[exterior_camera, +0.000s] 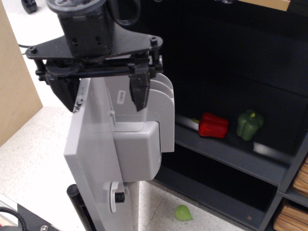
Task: Close fridge
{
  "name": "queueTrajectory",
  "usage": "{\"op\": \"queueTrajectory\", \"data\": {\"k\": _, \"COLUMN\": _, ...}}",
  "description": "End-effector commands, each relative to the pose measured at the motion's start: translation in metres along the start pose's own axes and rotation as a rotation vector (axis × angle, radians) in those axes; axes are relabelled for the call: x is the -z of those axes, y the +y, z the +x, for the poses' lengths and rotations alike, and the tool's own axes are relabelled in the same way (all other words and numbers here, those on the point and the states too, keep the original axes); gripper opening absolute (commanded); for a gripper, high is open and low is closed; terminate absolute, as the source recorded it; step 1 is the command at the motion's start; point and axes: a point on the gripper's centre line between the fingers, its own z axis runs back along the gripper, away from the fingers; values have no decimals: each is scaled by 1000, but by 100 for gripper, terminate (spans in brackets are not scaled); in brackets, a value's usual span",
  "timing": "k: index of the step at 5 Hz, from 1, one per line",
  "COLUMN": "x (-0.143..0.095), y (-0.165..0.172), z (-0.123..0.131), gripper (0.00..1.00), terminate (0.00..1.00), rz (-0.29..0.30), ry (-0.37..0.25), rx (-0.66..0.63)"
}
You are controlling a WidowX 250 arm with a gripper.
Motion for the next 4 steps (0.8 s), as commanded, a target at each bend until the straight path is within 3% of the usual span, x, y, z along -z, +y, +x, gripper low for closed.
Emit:
{"op": "queueTrajectory", "data": {"k": 1, "x": 0, "y": 0, "z": 0, "gripper": 100, "terminate": 0, "rz": 0, "ry": 0, "rx": 0}}
{"op": "queueTrajectory", "data": {"k": 4, "x": -14, "y": -58, "z": -3, "gripper": 100, "terminate": 0, "rz": -63, "ry": -59, "rx": -94}}
